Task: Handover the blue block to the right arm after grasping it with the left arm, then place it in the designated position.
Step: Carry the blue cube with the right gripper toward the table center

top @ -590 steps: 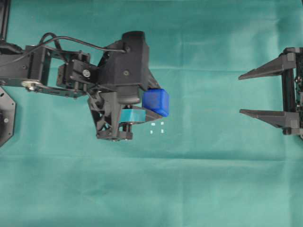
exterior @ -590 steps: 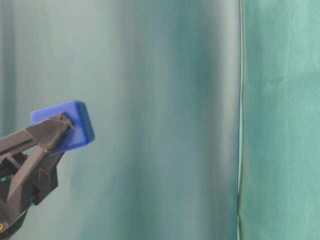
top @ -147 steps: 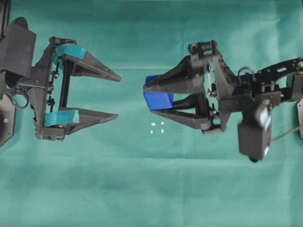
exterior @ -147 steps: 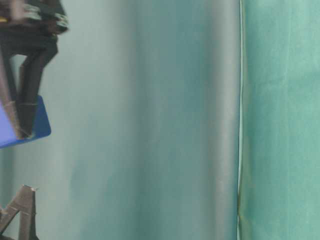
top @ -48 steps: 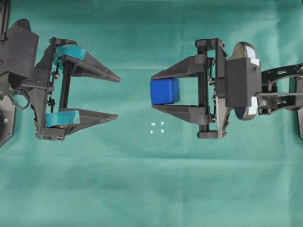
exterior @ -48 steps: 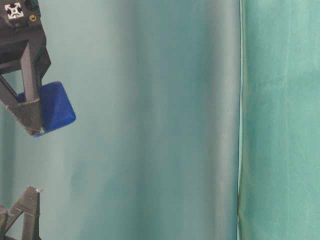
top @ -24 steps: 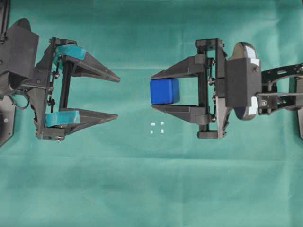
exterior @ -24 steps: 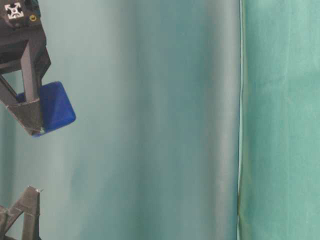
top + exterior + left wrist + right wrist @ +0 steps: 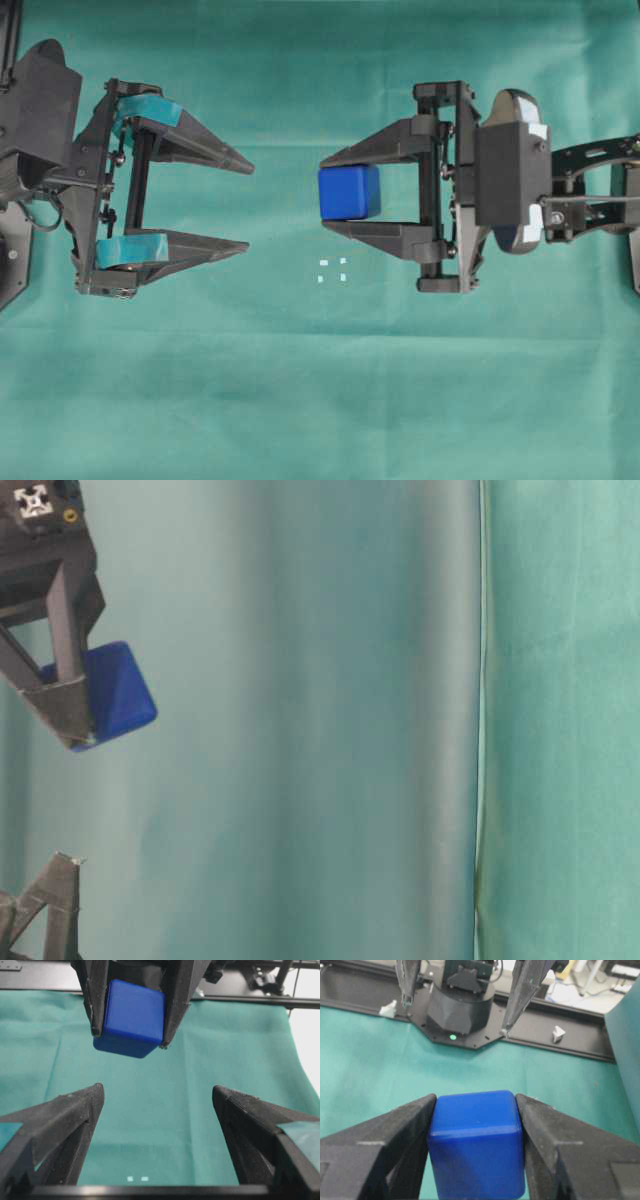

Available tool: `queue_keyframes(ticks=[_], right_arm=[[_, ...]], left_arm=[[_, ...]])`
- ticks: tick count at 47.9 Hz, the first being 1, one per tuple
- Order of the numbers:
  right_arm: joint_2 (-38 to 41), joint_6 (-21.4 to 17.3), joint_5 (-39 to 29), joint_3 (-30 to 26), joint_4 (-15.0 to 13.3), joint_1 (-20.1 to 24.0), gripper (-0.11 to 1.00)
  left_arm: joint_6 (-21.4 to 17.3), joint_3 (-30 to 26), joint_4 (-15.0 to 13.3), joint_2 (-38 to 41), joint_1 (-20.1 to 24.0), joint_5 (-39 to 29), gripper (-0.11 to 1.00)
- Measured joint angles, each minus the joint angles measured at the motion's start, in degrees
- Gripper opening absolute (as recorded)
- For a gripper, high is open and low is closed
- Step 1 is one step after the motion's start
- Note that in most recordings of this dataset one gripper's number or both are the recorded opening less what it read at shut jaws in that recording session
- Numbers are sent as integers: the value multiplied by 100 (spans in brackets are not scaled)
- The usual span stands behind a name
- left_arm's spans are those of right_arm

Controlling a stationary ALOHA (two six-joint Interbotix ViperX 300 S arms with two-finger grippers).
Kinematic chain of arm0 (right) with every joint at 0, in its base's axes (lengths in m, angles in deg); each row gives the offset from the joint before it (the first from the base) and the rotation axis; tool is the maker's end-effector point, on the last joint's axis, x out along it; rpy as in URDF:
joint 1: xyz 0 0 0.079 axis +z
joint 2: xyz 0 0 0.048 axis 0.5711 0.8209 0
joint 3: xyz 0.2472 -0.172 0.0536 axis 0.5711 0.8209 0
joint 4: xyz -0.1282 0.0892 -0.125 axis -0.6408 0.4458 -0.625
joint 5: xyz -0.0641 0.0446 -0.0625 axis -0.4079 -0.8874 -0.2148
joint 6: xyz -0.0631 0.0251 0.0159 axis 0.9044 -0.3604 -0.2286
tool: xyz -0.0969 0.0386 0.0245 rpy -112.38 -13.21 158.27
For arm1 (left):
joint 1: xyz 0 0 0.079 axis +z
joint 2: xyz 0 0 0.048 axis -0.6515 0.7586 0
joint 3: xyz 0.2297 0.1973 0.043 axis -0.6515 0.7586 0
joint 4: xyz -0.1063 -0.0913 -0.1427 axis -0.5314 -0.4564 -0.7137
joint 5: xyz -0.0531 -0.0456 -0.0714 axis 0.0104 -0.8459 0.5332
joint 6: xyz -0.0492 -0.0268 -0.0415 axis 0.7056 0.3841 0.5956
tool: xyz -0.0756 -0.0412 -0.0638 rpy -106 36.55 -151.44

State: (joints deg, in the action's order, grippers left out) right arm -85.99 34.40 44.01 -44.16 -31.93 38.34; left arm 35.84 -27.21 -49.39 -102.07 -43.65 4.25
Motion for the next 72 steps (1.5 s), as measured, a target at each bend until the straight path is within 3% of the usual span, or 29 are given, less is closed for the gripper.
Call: queue_keyframes(ticks=[14,37,72], right_arm=[[88,-211,-185,53,35,0,52],[105,-237,-835,62,387,105,52],[475,-255,-756,141,519,123,52]], left_arm=[[0,0,-9,0,9,0,100],[0,0,-9,0,9,0,100],[9,0,-9,35,9,0,100]])
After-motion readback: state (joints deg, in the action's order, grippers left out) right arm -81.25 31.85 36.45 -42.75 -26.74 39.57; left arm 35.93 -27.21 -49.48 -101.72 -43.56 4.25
